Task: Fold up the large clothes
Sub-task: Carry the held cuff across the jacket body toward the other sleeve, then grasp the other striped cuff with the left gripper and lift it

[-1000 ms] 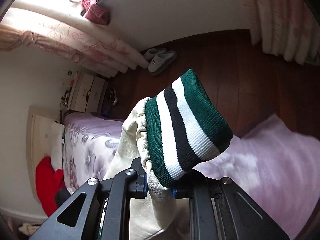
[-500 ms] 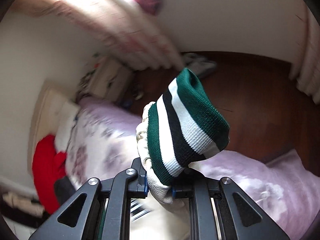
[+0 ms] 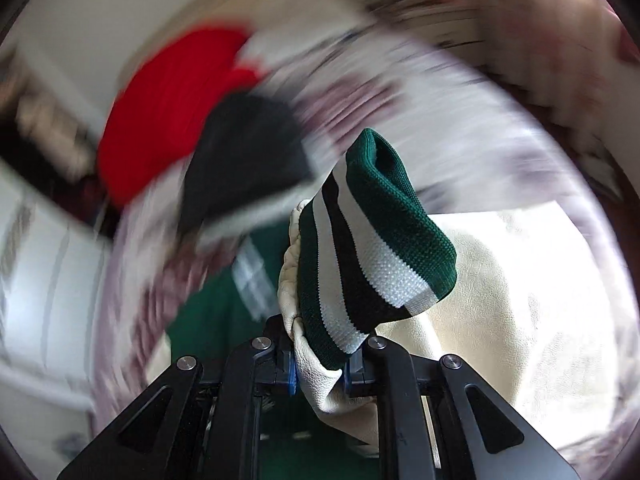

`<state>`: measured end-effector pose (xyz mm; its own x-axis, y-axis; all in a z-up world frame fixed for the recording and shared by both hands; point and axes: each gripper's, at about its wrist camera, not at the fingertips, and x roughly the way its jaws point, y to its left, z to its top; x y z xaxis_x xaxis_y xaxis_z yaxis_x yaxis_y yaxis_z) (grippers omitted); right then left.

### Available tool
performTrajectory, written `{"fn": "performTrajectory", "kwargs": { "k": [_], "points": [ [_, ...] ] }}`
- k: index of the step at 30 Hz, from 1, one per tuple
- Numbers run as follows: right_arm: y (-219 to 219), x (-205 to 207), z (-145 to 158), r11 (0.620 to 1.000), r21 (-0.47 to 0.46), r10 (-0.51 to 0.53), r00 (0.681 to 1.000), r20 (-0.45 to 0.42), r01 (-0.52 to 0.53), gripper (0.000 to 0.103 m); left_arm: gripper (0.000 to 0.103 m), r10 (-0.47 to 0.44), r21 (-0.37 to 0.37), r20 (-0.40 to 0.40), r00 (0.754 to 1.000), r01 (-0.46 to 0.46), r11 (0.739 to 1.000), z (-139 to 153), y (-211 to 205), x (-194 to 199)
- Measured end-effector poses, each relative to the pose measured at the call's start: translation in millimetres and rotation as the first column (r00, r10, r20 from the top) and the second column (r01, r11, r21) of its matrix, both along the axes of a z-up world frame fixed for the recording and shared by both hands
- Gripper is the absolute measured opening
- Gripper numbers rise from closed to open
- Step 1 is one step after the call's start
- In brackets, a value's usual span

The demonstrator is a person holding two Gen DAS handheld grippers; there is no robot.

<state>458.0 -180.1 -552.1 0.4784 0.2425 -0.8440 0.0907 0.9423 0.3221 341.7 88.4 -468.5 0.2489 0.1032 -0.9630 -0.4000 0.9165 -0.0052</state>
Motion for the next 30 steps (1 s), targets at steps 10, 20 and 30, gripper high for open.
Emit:
{"fn": "performTrajectory", "kwargs": {
  "k": [10,20,30],
  "points": [
    [194.6,-15.6,-115.7,0.916,-0.108,0.344,0.894,-0.288,-0.388,0.051,0.103,0.189,-0.084,-0.08,0.979,-0.195,0.977,-15.3,116.6,-88.8],
    [110.5,-70.1,-51.7,0.955,0.287,0.161,0.949,-0.273,-0.079,0.076,0.103,0.516,-0.459,-0.222,0.828,-0.555,0.693,-72.7,216.2,-223.8],
    [133.9,-40.0,-46.5,0.976,0.217,0.065,0.961,-0.27,-0.006,0.076,0.012,0.867,-0.487,-0.156,0.473,-0.801,0.349,-122.0,289.3,-234.5]
  ]
}}
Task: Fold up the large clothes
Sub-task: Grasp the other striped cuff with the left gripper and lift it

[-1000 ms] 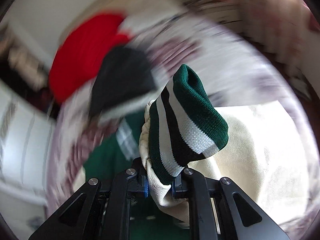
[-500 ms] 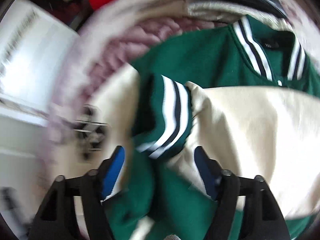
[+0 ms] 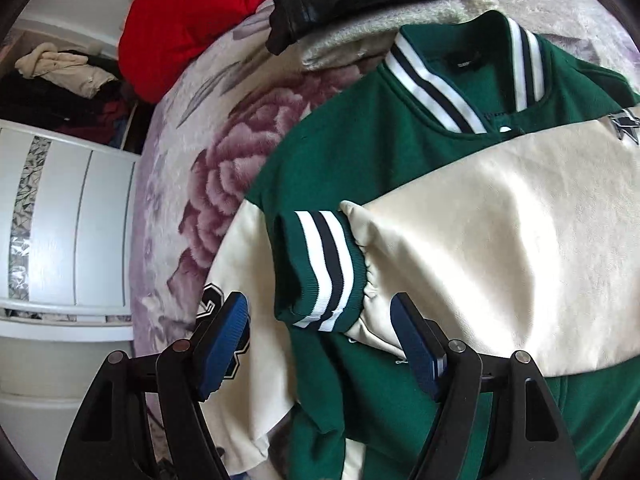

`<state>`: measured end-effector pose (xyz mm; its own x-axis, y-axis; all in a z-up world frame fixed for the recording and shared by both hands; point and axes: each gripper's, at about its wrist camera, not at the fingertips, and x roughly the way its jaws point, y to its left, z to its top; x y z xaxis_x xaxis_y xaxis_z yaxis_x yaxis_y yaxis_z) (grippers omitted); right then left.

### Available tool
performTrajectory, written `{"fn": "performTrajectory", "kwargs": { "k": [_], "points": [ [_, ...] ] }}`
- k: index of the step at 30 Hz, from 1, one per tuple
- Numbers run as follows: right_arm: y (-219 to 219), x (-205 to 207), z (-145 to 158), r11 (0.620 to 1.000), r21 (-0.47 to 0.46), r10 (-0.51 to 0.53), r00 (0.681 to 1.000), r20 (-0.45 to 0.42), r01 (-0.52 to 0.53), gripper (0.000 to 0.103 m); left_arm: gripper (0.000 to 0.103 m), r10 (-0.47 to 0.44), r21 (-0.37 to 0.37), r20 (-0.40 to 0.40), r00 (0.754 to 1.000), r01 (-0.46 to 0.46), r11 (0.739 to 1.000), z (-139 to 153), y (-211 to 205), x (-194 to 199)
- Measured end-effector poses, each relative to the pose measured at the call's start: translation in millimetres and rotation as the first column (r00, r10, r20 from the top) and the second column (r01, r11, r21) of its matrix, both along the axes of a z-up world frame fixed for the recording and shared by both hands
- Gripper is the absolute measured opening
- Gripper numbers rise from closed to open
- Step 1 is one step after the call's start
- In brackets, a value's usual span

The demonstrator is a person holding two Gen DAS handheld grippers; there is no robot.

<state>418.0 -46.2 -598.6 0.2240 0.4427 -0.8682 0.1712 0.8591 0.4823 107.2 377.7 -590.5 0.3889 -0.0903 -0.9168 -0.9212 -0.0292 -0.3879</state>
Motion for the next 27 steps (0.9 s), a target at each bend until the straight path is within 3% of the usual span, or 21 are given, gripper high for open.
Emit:
{"fn": "performTrajectory", "kwargs": {
  "k": [2,4,9,10,11,12,14,16,18,20,22,23,24,26,27],
  "points": [
    [6.8,0.4,0.5,0.999,-0.035,0.014,1.0,-0.011,-0.015,0.076,0.008,-0.035,0.15,-0.003,0.999,0.035,0.988,28.0,20.7,21.6],
    [19.3,3.3,-0.4,0.995,-0.085,0.043,0.999,-0.009,-0.043,0.076,0.007,-0.075,0.287,0.014,0.997,0.068,0.956,58.6,47.9,47.8],
    [71.7,25.4,-20.8,0.946,-0.288,0.147,0.989,-0.027,-0.149,0.074,0.006,-0.19,0.457,0.066,0.98,0.139,0.879,107.4,101.3,111.5],
    [86.5,31.8,-30.3,0.927,-0.329,0.178,0.983,-0.041,-0.182,0.066,0.006,-0.221,0.483,0.068,0.973,0.162,0.861,114.8,106.9,124.7],
    [99.6,37.1,-38.7,0.909,-0.365,0.195,0.979,-0.054,-0.201,0.03,0.006,-0.247,0.502,0.068,0.967,0.181,0.846,120.2,111.0,135.7],
    [110.5,40.8,-43.7,0.896,-0.388,0.209,0.976,-0.06,-0.216,0.019,0.006,-0.273,0.522,0.062,0.96,0.202,0.829,126.5,112.1,146.7],
    [130.6,43.7,-42.3,0.877,-0.429,0.228,0.973,-0.027,-0.217,0.011,0.006,-0.319,0.551,0.05,0.946,0.24,0.799,134.0,112.3,163.2],
    [149.1,44.4,-42.7,0.875,-0.427,0.252,0.968,-0.006,-0.231,0.009,0.006,-0.35,0.572,0.033,0.936,0.27,0.775,137.8,106.9,176.0],
    [161.7,44.3,-48.8,0.881,-0.401,0.27,0.963,-0.015,-0.253,0.009,0.006,-0.365,0.575,0.024,0.931,0.286,0.766,137.8,106.0,176.4],
    [173.3,45.0,-65.0,0.855,-0.413,0.319,0.946,-0.062,-0.315,0.009,0.006,-0.364,0.572,0.026,0.931,0.284,0.769,138.9,103.6,171.2],
    [164.7,47.8,-68.8,0.883,-0.359,0.299,0.952,-0.071,-0.304,0.015,0.006,-0.364,0.572,0.032,0.931,0.282,0.771,144.6,103.0,167.3],
    [154.2,49.5,-66.8,0.911,-0.291,0.283,0.956,-0.079,-0.294,0.022,0.006,-0.363,0.574,0.03,0.931,0.282,0.769,148.0,100.7,165.5],
    [143.1,49.4,-62.4,0.935,-0.217,0.269,0.959,-0.085,-0.281,0.043,0.006,-0.365,0.578,0.031,0.93,0.282,0.766,150.9,97.4,165.3],
    [115.0,43.1,-47.2,0.967,-0.127,0.214,0.974,-0.078,-0.222,0.075,0.006,-0.38,0.602,0.02,0.925,0.293,0.743,161.1,87.4,167.6],
    [102.9,39.3,-40.6,0.974,-0.116,0.19,0.979,-0.07,-0.197,0.076,0.006,-0.391,0.618,0.012,0.92,0.301,0.727,166.5,81.7,169.4]
  ]
}}
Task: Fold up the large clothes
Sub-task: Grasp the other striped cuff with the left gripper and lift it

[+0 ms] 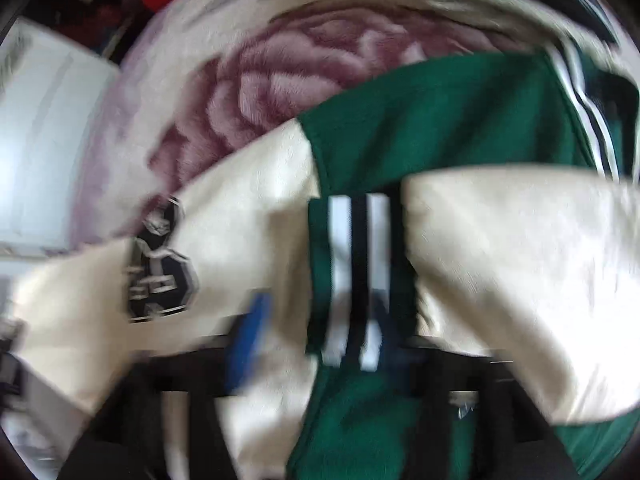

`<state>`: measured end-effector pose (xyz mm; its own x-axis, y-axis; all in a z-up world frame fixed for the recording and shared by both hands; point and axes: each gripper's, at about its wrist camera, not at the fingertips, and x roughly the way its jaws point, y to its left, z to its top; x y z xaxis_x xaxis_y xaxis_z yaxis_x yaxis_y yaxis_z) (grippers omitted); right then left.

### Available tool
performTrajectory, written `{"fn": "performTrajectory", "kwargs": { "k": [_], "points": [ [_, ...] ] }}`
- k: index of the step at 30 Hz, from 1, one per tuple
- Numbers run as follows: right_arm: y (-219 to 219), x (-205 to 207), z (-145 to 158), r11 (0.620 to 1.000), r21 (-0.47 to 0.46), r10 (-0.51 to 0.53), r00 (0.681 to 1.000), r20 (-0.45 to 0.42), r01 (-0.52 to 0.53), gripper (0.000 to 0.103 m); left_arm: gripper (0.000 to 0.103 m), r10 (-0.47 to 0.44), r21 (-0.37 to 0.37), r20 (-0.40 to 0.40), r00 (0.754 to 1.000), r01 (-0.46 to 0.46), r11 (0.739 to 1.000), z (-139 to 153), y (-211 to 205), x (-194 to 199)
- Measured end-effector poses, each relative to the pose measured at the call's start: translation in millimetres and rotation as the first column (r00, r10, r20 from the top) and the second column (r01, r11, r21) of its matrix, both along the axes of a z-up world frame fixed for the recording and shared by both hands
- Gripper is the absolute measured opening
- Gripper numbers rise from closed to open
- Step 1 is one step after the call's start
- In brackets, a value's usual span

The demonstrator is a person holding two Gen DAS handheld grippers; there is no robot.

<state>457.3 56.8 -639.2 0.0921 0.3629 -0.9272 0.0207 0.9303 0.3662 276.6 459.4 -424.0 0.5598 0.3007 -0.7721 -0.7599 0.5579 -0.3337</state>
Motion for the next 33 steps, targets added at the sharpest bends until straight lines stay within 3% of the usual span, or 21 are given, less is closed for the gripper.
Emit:
{"fn": "performTrajectory", "kwargs": {
  "k": [3,6,8,11,14,17,20,21,23,27,29,31,33],
  "points": [
    [-56.7,-20.1,17.2,0.991,-0.102,-0.088,0.996,0.013,0.088,0.079,0.006,-0.045,0.082,0.0,0.999,0.044,0.996,20.6,-22.6,9.7],
    [-104.8,-29.8,16.9,0.963,-0.232,-0.135,0.991,0.027,0.137,0.095,0.006,-0.103,0.142,0.007,0.995,0.101,0.985,41.8,-49.4,28.7],
    [-136.6,-36.9,13.2,0.946,-0.275,-0.169,0.985,0.038,0.173,0.095,0.005,-0.164,0.19,0.011,0.986,0.159,0.969,56.2,-73.9,45.9],
    [-184.3,-44.7,9.9,0.931,-0.268,-0.244,0.969,0.047,0.248,0.095,0.005,-0.284,0.265,0.005,0.959,0.273,0.925,76.0,-124.3,76.2],
    [-227.4,-56.1,12.5,0.916,-0.249,-0.308,0.949,0.066,0.315,0.095,0.005,-0.431,0.304,-0.023,0.902,0.417,0.856,86.2,-193.9,108.9],
    [-266.2,-66.8,13.5,0.905,-0.208,-0.363,0.929,0.071,0.37,0.095,0.005,-0.574,0.31,-0.068,0.816,0.564,0.766,82.3,-280.4,136.0],
    [-309.4,-80.1,14.3,0.893,-0.188,-0.404,0.912,0.062,0.409,0.095,0.005,-0.698,0.286,-0.108,0.708,0.695,0.66,65.8,-378.7,155.2],
    [-321.9,-86.1,15.0,0.889,-0.181,-0.417,0.907,0.062,0.421,0.095,0.005,-0.744,0.26,-0.121,0.657,0.744,0.615,54.1,-421.1,161.6],
    [-352.7,-98.6,17.1,0.877,-0.183,-0.442,0.895,0.061,0.445,0.095,0.005,-0.795,0.22,-0.139,0.59,0.802,0.556,39.2,-480.4,169.3],
    [-421.7,-122.4,16.9,0.841,-0.188,-0.507,0.861,0.052,0.507,0.095,0.005,-0.883,0.116,-0.189,0.43,0.902,0.415,-7.3,-603.7,174.0],
    [-462.3,-140.3,14.5,0.82,-0.184,-0.546,0.837,0.036,0.542,0.095,0.005,-0.912,0.092,-0.238,0.334,0.943,0.321,-31.4,-659.6,168.9],
    [-494.7,-156.0,11.1,0.807,-0.181,-0.569,0.822,0.013,0.562,0.095,0.005,-0.917,0.069,-0.293,0.27,0.963,0.261,-50.7,-695.8,166.2],
    [-519.2,-170.3,8.8,0.804,-0.17,-0.578,0.816,-0.005,0.569,0.095,0.007,-0.906,0.036,-0.357,0.229,0.972,0.232,-72.4,-719.5,164.5]
  ]
}}
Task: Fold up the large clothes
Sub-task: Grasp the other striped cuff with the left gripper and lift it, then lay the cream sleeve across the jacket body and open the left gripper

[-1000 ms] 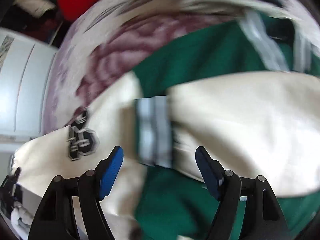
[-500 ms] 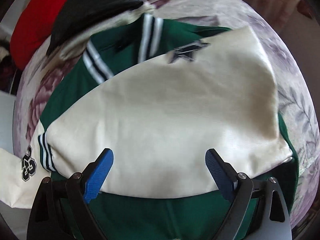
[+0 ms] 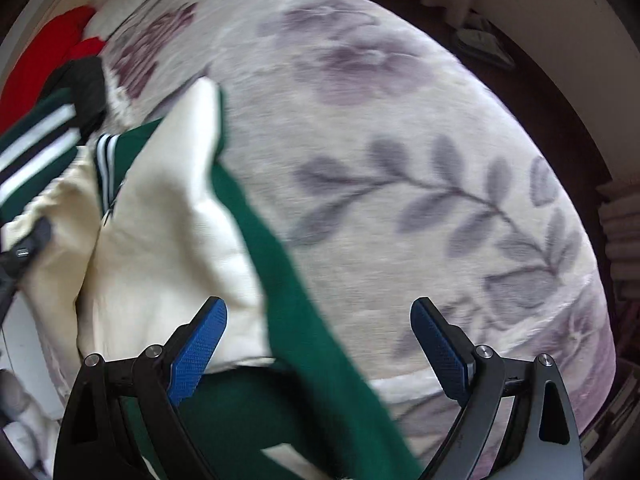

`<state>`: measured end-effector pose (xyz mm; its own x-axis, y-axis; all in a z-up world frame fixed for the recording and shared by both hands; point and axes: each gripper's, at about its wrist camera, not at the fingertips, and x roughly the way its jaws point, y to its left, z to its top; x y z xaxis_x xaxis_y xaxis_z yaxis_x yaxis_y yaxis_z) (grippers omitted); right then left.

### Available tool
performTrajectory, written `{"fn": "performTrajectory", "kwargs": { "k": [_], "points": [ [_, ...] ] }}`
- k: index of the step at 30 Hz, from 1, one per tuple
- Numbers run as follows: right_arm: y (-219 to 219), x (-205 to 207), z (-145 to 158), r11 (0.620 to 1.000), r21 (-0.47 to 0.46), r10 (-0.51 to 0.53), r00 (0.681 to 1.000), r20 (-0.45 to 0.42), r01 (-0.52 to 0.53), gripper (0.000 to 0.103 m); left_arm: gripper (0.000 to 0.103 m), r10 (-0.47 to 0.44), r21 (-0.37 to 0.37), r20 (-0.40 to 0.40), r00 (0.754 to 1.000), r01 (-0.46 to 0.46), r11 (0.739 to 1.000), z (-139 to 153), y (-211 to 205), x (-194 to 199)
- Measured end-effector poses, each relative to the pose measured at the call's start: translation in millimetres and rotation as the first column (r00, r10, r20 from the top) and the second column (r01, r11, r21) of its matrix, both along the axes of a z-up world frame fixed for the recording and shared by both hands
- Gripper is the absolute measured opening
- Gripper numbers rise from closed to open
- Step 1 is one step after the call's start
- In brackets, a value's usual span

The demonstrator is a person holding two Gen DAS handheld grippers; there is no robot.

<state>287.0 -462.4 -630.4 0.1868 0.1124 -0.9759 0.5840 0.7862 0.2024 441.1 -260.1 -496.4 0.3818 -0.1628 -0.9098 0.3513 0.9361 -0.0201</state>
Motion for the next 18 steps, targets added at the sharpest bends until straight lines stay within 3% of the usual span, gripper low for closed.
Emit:
{"fn": "performTrajectory", "kwargs": {
  "k": [2,4,5,6,8,10,13,15,18],
  "points": [
    [-20.0,-11.5,-1.7,1.0,0.017,0.003,1.0,0.001,-0.003,0.095,0.008,-0.003,0.052,-0.04,0.999,0.005,0.999,-17.0,-13.2,2.1],
    [-37.3,-22.9,-2.6,0.999,0.049,0.009,1.0,0.008,-0.01,0.095,0.013,0.014,0.053,-0.063,0.998,-0.011,0.999,-20.1,-6.3,0.4],
    [-39.6,-24.3,-3.0,0.998,0.064,0.01,1.0,0.009,-0.011,0.095,0.028,0.023,0.041,-0.076,0.997,-0.02,0.999,-18.7,-1.2,-1.1],
    [-45.3,-28.7,-3.2,0.996,0.085,0.01,1.0,0.011,-0.011,0.095,0.063,0.029,0.015,-0.096,0.995,-0.028,1.0,-16.0,3.0,-1.5],
    [-57.9,-37.7,-2.7,0.99,0.142,0.01,1.0,0.008,-0.011,0.095,0.103,0.036,-0.101,-0.13,0.991,-0.049,0.994,-9.7,11.2,-6.8],
    [-63.4,-41.6,0.1,0.979,0.204,-0.001,1.0,0.011,-0.001,0.095,0.103,0.078,-0.177,-0.131,0.988,-0.101,0.979,6.7,36.3,-12.5],
    [-64.1,-34.0,10.6,0.951,0.309,-0.026,0.999,0.04,0.013,0.095,0.103,0.174,-0.206,-0.099,0.98,-0.191,0.96,35.9,74.2,-22.9],
    [-57.7,-16.6,17.8,0.933,0.36,-0.03,0.997,0.077,0.001,0.095,0.103,0.261,-0.169,-0.06,0.964,-0.267,0.949,52.2,108.3,-24.0],
    [-40.0,23.9,20.5,0.907,0.418,-0.002,0.991,0.134,-0.054,0.095,0.103,0.391,-0.035,0.021,0.92,-0.391,0.92,62.1,165.2,-26.2]
  ]
}}
